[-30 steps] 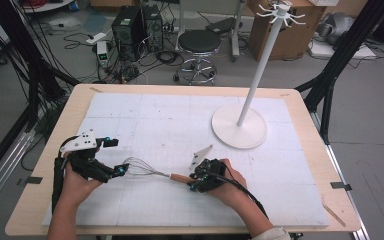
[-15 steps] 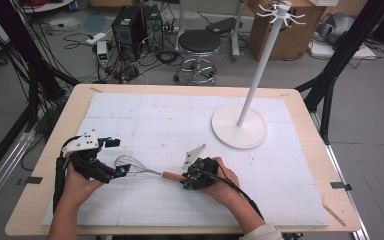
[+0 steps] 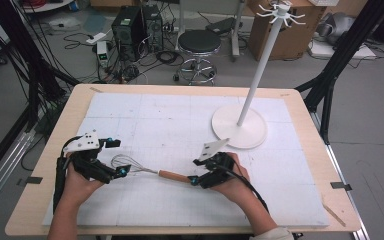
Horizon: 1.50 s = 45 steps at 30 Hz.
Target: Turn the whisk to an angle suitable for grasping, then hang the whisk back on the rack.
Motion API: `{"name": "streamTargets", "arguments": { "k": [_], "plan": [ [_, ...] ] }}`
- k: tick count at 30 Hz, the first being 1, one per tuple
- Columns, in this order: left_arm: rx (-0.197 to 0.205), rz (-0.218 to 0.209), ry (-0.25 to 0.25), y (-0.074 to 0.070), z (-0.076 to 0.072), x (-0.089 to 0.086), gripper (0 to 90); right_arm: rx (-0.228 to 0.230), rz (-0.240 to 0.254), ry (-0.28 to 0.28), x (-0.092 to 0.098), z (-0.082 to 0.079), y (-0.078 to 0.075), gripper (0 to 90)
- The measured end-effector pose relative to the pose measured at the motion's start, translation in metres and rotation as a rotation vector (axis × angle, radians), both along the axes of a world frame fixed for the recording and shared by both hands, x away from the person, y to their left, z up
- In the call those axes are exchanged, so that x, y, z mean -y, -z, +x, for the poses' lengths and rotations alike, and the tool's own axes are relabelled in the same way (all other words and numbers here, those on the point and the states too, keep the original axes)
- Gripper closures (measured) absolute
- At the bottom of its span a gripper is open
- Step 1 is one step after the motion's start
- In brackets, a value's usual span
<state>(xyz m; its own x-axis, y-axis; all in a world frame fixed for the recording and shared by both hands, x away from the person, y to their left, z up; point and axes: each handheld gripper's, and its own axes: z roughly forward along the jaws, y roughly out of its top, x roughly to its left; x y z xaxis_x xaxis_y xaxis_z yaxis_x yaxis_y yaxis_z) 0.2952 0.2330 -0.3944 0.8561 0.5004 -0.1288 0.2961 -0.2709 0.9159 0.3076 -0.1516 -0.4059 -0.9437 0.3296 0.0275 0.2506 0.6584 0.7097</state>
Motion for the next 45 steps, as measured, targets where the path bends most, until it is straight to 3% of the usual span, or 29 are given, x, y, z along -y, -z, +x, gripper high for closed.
{"name": "streamTargets", "arguments": {
  "k": [5,11,16,19,21,25,36,45],
  "plan": [
    [-0.002,0.004,0.003,0.0,0.0,0.002,1.6,0.003,0.128,0.096,0.045,-0.004,-0.01,33.3],
    [0.007,0.004,-0.002,-0.002,-0.002,0.001,1.6,0.027,0.201,0.158,0.079,-0.01,-0.015,30.5],
    [0.007,-0.004,0.0,-0.003,-0.003,-0.001,1.6,0.057,0.23,0.185,0.094,-0.012,-0.022,28.9],
    [0.003,0.008,0.011,-0.002,-0.004,0.003,1.6,0.078,0.287,0.217,0.11,-0.013,-0.029,28.6],
    [0.002,0.005,0.015,-0.002,-0.004,0.004,1.6,0.082,0.297,0.226,0.113,-0.013,-0.031,28.0],
    [0.0,-0.001,0.027,-0.001,-0.002,0.007,1.6,0.105,0.338,0.268,0.128,-0.013,-0.036,21.1],
    [0.002,-0.002,0.061,0.0,-0.001,0.012,1.6,0.139,0.369,0.292,0.146,-0.012,-0.035,9.6],
    [-0.003,0.019,0.091,0.0,0.001,0.019,1.6,0.135,0.353,0.316,0.147,-0.011,-0.03,7.7]
  ]
}}
